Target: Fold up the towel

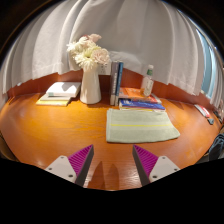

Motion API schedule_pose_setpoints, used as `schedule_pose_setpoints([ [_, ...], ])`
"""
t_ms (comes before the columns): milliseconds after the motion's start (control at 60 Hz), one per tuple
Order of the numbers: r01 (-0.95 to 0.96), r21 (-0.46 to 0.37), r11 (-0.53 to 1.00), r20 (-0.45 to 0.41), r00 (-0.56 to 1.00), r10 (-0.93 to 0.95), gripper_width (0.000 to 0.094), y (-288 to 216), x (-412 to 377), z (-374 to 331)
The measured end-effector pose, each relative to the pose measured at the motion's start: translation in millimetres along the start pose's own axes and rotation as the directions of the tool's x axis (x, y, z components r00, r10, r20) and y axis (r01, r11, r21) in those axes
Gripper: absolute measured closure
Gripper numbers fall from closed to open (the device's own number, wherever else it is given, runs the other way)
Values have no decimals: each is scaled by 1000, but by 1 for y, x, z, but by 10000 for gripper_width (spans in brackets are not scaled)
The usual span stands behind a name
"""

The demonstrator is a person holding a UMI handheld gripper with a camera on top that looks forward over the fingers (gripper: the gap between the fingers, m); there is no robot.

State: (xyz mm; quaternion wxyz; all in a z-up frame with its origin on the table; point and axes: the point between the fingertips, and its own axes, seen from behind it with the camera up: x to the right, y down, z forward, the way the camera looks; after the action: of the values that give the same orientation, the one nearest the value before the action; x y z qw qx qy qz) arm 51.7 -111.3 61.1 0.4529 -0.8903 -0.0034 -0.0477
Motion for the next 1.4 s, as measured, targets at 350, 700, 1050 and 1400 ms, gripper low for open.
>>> schedule_pose_setpoints([
  [350,-13,-75,997,18,1000,14,190,-38,1,154],
  [700,-4,-103,995,32,999,7,855,-35,20,178],
  [1050,73,-46,996,52,996,-70,901,-129,91,129],
  [1400,56,-113,992,-71,995,-64,760,-93,277,134],
])
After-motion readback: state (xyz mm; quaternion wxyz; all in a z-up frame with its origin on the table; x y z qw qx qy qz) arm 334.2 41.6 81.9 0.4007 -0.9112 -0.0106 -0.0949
